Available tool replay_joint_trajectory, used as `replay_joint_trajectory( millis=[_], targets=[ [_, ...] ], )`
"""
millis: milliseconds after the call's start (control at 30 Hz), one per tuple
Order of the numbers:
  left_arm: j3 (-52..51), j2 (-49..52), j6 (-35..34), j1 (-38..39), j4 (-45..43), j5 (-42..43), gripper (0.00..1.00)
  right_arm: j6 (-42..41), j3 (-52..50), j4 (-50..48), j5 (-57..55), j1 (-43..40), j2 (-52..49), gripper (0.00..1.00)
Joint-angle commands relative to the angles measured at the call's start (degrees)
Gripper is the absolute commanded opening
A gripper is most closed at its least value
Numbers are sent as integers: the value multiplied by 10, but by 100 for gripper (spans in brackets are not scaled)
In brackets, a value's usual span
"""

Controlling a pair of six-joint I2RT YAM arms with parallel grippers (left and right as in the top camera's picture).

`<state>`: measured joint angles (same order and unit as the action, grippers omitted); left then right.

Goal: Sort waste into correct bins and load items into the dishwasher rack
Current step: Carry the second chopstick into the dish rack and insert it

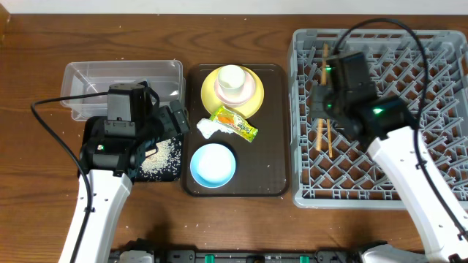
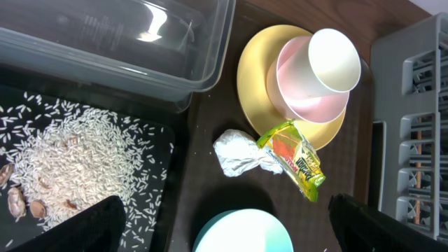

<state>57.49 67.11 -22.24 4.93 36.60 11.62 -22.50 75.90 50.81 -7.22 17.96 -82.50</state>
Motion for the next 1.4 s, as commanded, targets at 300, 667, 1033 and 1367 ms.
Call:
replay_joint_trajectory(
  millis=[300,667,1033,1367],
  targets=[
    [8,2,5,-3,0,-3,96,36,2,26,2,-41,-87,1],
    [8,2,5,-3,0,-3,95,81,2,18,16,-49,-163,1],
    [8,2,5,-3,0,-3,95,110,2,-7,54,-49,-188,1],
    [8,2,5,-3,0,-3,95,104,2,-38,53,-49,-189,1]
  ],
)
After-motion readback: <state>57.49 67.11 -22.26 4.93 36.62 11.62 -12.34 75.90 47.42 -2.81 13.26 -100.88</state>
